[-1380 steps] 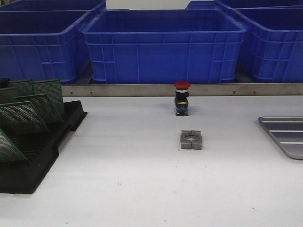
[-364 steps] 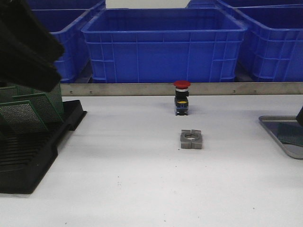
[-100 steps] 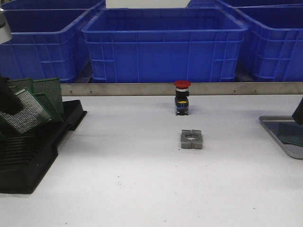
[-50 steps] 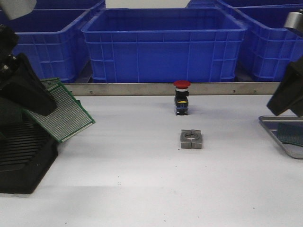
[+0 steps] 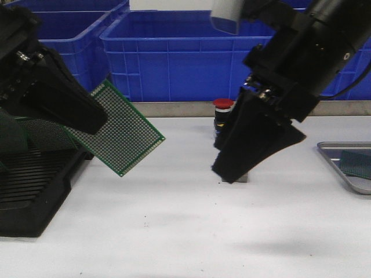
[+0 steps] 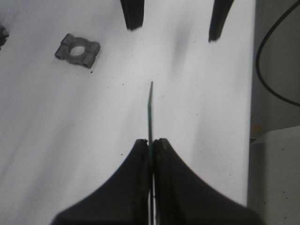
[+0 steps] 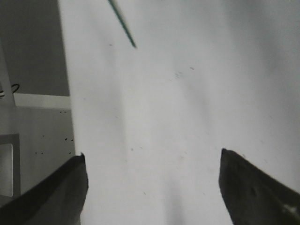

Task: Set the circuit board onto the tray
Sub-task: 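Take the second board from the left gripper with the right gripper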

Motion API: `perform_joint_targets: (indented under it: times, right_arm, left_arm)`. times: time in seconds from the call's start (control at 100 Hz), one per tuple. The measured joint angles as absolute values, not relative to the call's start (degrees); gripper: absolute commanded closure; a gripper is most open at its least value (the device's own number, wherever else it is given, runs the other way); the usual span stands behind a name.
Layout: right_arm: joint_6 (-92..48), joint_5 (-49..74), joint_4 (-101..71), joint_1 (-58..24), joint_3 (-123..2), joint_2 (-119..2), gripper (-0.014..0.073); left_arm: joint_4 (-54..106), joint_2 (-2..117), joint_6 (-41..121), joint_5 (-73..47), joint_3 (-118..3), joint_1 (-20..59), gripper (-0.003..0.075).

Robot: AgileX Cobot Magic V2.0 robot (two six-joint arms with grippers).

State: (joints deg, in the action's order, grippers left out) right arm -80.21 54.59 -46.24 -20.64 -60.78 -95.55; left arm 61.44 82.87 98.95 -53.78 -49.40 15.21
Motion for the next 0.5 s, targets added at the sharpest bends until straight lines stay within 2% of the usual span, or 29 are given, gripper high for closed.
perform_joint_targets:
  times: [0.15,0.34,0.44,0.5]
  right_arm:
    - [-84.3,53.3,-50.5,-25.5,-60.8,-95.6,0.0025]
    - [-87.1,51.2,-60.7,-27.4,-60.8,-95.6,0.0036]
    - [-87.4,50.9,-64.4,-27.7,-60.8,-95.6,0.0153]
    - [-87.4,50.7,-65.3,-27.7,-60.8,-95.7,0.029]
  left_arm:
    - [62.0,82.9,99.3,-56.1,-49.4,15.2,0.0741]
    - [62.1,82.9,99.4,-57.0,-49.4,15.2,0.0741]
    - [62.1,82.9,99.4,-57.3,-49.4,15.2,0.0741]
    - [62.1,82.9,99.4,-57.6,-49.4,15.2,0.0741]
